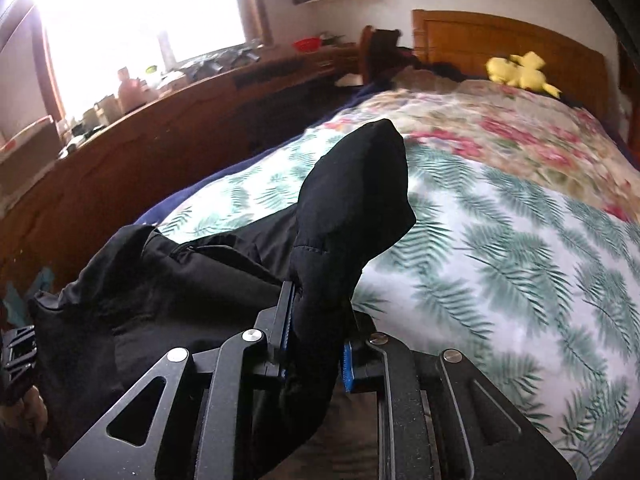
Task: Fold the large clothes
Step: 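Lift the coat bundle with the left gripper and carry it toward the desk, then lower the coat bundle onto the bed edge by the desk and open the left gripper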
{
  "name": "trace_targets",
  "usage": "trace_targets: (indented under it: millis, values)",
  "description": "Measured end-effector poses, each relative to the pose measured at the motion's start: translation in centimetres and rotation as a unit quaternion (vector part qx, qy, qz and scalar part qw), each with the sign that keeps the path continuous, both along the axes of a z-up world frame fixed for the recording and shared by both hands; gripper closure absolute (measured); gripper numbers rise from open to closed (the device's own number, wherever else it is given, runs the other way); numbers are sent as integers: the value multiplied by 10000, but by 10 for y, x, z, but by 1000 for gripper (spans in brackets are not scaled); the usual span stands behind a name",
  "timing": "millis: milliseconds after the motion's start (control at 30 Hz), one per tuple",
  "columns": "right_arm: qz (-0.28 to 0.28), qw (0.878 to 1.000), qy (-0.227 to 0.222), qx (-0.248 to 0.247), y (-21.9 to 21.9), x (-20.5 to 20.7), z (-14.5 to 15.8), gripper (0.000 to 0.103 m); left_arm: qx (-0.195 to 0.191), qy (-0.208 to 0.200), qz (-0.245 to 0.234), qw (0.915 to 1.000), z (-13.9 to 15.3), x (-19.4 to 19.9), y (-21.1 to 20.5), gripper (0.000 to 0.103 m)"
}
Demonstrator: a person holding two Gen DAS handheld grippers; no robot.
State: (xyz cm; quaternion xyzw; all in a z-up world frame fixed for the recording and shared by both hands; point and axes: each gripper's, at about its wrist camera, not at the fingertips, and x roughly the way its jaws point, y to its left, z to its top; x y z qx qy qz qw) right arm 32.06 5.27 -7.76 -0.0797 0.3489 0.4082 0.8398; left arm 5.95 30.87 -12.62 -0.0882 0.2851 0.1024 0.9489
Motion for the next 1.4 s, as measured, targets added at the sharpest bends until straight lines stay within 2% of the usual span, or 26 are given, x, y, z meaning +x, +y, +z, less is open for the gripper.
trace_targets:
  millis: [300, 633, 767, 900, 1033, 1100, 1167, 1233, 1300, 1400]
  values:
    - [585, 9982, 13, -141, 113, -17, -5, 87, 281, 71, 725, 9969, -4, -23, 71, 100]
    - [1087, 9938, 8, -217, 229, -32, -8, 87, 421, 171, 1506, 9876, -19, -42, 145, 100]
    - [1148, 9928, -109, -313, 262, -37, -12, 87, 389, 355, 1622, 9854, -31, -29, 160, 100]
    - [1053, 9930, -56, -528, 278, -34, -24, 86, 416, 470, 1622, 9848, -41, -21, 166, 100]
    - [963, 9939, 9, -540, 272, -28, -36, 85, 447, 523, 1629, 9842, -40, -15, 169, 100]
    - [898, 9943, 77, -574, 270, -26, -41, 80, 459, 608, 1683, 9828, -41, -12, 170, 100]
    - [806, 9944, 34, -679, 267, -25, -44, 72, 412, 715, 1735, 9814, -43, -14, 171, 100]
    - [784, 9940, -58, -757, 261, -29, -46, 68, 256, 772, 1773, 9808, -47, -19, 173, 100]
    - [832, 9937, -130, -742, 254, -34, -47, 65, 74, 766, 1828, 9801, -50, -28, 174, 100]
    - [1009, 9924, -193, -681, 242, -45, -46, 61, -6, 615, 1888, 9801, -47, -45, 168, 100]
